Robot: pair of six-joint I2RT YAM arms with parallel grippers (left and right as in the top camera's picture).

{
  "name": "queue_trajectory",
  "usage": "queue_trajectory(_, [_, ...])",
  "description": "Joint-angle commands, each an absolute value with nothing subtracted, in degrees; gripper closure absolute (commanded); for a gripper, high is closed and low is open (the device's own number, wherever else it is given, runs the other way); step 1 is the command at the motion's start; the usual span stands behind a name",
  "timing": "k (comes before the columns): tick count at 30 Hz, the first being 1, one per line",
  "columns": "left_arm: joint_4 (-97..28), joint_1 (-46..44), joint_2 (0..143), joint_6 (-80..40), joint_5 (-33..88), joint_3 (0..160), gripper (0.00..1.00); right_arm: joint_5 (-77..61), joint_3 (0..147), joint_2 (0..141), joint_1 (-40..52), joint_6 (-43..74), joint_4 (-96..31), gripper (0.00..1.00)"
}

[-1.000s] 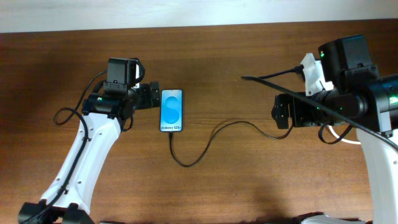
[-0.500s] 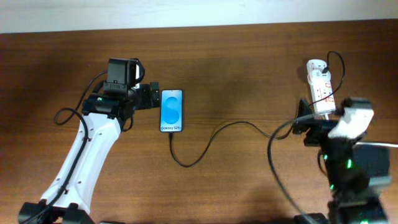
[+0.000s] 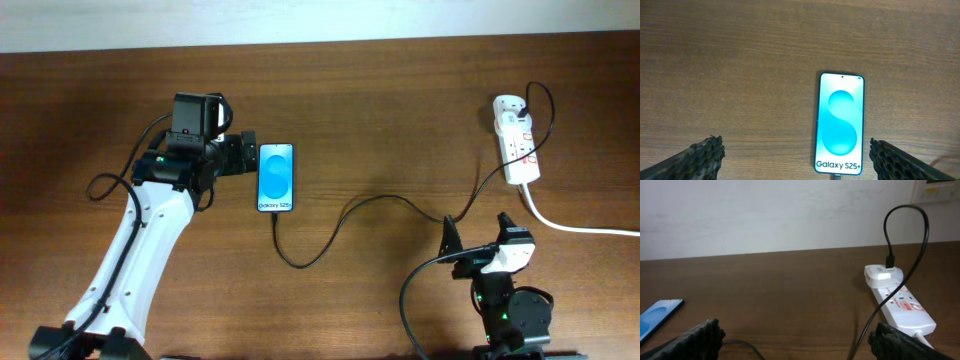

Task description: Plug charger to phone and switch on socket

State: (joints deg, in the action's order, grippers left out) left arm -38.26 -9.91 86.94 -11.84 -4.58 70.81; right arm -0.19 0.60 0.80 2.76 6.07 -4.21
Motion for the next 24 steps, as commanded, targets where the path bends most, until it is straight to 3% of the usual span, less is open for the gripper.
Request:
queue_trajectory(1, [-38.20, -10.02, 86.24, -12.16, -4.99, 70.85, 0.01, -1.28, 0.32, 0.21, 2.59, 6.48, -4.54, 0.02])
queue_trajectory(14, [-38.61, -10.02, 86.06, -12.16, -4.99, 70.83, 0.01, -1.28, 0.32, 0.21, 2.59, 6.46, -4.54, 0.02])
queue_trajectory(19, [-38.11, -10.02, 71.31, -9.45, -7.55, 65.73, 0.01, -1.28, 0.32, 0.21, 2.59, 6.46, -4.54, 0.02])
queue_trajectory(24, [-14.90, -5.04, 44.49, -2.94, 0.95, 34.79, 0.01, -1.30, 0.32, 0.21, 2.59, 6.46, -4.54, 0.02])
